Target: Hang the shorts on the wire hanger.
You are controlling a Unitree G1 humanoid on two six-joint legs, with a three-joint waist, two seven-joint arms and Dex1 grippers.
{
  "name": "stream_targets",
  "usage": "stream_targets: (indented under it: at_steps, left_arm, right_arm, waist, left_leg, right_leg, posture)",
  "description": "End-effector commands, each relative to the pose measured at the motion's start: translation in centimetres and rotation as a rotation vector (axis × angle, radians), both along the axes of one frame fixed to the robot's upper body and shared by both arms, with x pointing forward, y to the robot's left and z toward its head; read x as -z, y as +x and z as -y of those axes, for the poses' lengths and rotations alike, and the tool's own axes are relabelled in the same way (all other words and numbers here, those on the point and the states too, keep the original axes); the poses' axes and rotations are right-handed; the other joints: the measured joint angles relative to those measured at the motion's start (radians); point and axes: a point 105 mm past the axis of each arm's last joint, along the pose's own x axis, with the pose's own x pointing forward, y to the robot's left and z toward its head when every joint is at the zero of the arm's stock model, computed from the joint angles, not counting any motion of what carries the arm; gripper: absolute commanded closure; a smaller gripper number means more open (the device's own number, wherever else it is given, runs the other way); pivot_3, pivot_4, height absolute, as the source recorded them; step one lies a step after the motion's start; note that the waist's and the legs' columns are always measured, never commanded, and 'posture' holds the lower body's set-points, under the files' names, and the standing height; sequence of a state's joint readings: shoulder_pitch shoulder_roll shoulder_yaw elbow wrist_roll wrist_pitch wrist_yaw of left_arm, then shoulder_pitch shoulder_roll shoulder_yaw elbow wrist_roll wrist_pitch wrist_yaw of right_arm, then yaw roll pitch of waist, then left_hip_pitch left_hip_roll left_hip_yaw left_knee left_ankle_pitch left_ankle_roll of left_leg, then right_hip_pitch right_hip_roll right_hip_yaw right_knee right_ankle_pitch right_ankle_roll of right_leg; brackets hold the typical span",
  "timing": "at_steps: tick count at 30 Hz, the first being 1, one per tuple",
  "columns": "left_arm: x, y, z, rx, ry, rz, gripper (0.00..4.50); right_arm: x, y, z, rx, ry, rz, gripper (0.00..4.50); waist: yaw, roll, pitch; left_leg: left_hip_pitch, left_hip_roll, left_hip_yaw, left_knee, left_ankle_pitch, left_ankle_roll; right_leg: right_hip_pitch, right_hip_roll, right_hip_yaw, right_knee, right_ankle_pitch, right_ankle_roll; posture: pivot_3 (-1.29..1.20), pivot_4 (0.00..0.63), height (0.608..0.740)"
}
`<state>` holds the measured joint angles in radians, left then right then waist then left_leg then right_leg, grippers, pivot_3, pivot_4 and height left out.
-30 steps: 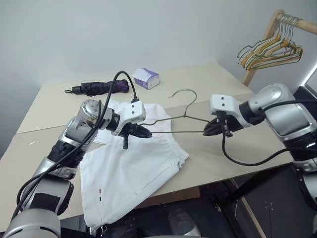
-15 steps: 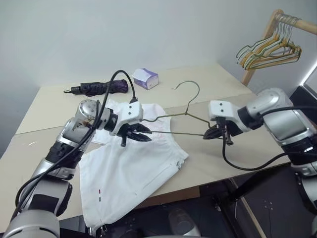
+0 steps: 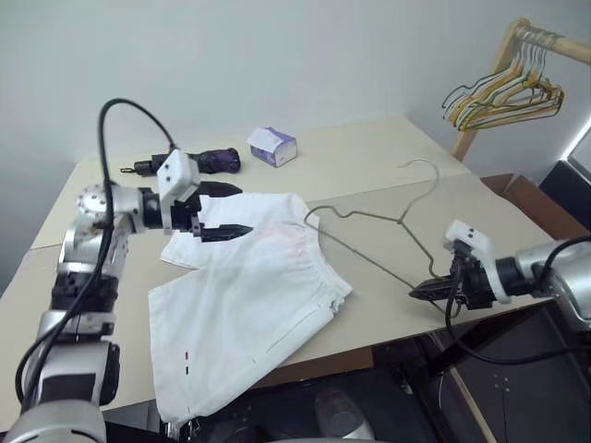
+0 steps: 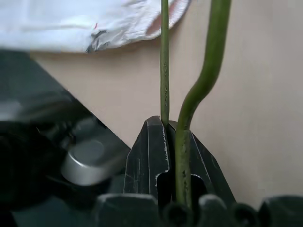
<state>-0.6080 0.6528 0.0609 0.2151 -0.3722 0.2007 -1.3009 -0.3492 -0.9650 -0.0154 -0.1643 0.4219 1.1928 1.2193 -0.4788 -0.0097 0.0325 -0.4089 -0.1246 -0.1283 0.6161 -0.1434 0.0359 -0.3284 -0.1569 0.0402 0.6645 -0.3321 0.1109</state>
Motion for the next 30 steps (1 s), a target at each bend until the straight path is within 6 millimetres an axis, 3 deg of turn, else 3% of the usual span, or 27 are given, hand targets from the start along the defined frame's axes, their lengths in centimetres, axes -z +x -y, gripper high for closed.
stream_targets:
  at_steps: [1,5,9,17,26,30]
  left_arm:
    - [-1.7,-3.4,0.2,0.154,0.044,-0.086,0.01]
    - [-1.8,-4.4,0.6,0.131,0.029,-0.162,0.01]
    - [-1.9,-5.2,0.0,0.151,0.068,-0.159,0.01]
    - [-1.4,-5.1,-0.3,0.112,0.092,-0.142,0.01]
    - [-1.1,-5.5,-0.3,0.090,0.078,-0.144,0.01]
    - [-1.1,-5.5,-0.4,0.082,0.079,-0.144,0.01]
  right_arm:
    - [0.5,-0.1,0.5,0.173,0.072,-0.082,4.50]
    - [2.5,0.3,1.2,0.326,0.111,-0.204,4.50]
    - [3.6,0.7,1.0,0.318,0.098,-0.238,4.50]
    - [3.0,2.3,-1.6,0.211,0.170,-0.221,4.50]
    - [3.2,1.8,-2.2,0.108,0.154,-0.241,4.50]
    - [4.3,3.0,-2.4,0.123,0.081,-0.251,4.50]
  waist:
    - [0.000,-0.001,0.000]
    - [0.018,0.000,-0.001]
    - [0.033,0.002,-0.002]
    - [0.058,0.002,-0.002]
    - [0.109,0.002,-0.002]
    - [0.114,0.002,-0.002]
  left_leg:
    - [-0.001,0.000,0.000,0.000,0.000,0.000]
    - [-0.001,0.000,0.000,0.000,0.000,0.000]
    - [0.000,0.000,0.000,0.000,0.000,0.000]
    - [-0.001,0.000,0.001,-0.001,0.000,0.000]
    - [-0.002,0.000,0.001,-0.001,-0.003,-0.004]
    - [-0.002,0.000,0.001,-0.001,-0.003,-0.005]
  right_leg:
    - [0.000,0.000,0.000,0.000,0.000,0.000]
    - [-0.002,0.002,0.002,0.000,0.000,0.000]
    - [-0.002,0.002,0.002,0.000,0.000,0.001]
    - [-0.002,0.002,0.002,-0.001,0.000,0.001]
    - [-0.003,0.002,0.002,-0.001,0.000,0.001]
    - [-0.003,0.002,0.002,-0.002,0.000,0.001]
  posture:
    - [-0.39,0.000,0.740]
    - [-0.38,0.002,0.740]
    - [-0.36,0.005,0.740]
    - [-0.32,0.002,0.740]
    - [-0.29,0.008,0.740]
    - [-0.29,0.001,0.740]
